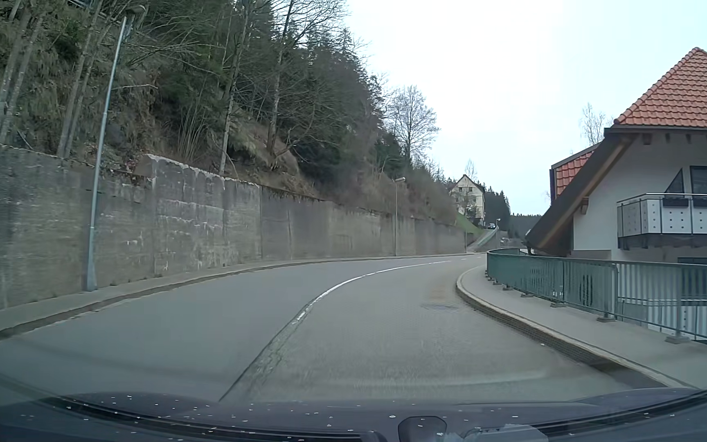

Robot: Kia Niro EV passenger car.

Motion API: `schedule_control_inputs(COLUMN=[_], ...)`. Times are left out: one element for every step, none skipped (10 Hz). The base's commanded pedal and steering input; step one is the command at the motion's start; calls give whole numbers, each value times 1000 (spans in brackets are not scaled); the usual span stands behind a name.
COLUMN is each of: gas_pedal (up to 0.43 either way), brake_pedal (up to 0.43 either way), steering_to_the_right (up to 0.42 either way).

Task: Follow the waypoints while adhering to traffic rules and regulations

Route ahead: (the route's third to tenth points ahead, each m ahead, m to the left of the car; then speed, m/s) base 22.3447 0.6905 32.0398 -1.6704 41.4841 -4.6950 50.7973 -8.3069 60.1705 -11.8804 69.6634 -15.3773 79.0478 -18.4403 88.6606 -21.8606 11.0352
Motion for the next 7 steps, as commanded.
schedule_control_inputs(gas_pedal=[169, 169, 169, 169, 169, 169, 177], brake_pedal=[0, 0, 0, 0, 0, 0, 0], steering_to_the_right=[-11, -7, 2, 10, 16, 23, 26])
